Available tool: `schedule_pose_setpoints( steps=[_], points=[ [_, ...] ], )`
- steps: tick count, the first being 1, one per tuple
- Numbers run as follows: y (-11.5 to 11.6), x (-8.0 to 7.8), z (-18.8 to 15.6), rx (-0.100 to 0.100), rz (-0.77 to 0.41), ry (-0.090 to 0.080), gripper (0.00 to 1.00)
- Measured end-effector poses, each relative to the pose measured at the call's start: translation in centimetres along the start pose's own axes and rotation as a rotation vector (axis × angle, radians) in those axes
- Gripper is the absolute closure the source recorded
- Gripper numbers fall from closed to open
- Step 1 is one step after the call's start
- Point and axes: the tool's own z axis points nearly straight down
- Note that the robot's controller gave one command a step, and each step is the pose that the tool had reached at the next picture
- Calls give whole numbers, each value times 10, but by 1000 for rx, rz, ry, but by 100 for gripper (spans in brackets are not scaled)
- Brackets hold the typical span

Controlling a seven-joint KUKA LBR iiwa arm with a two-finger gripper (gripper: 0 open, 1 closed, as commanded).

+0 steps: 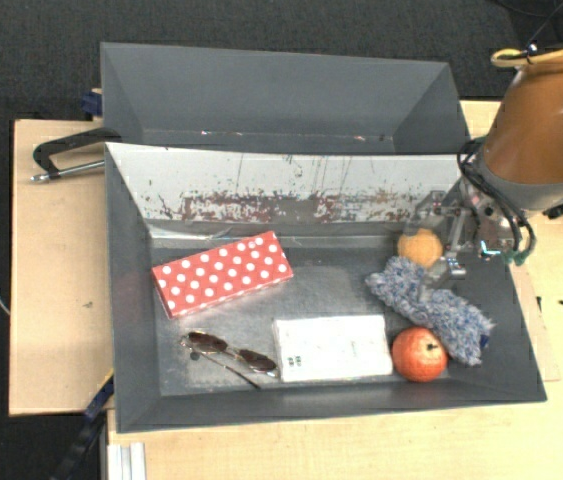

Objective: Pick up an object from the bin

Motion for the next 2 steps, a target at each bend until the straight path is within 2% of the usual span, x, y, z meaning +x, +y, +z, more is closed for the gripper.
schedule_pose_setpoints(
  steps=[1, 2],
  points=[
    [0, -2, -4, 1, -2, -8, 0],
    [-63, 30, 74, 0, 118, -21, 0]
  ],
)
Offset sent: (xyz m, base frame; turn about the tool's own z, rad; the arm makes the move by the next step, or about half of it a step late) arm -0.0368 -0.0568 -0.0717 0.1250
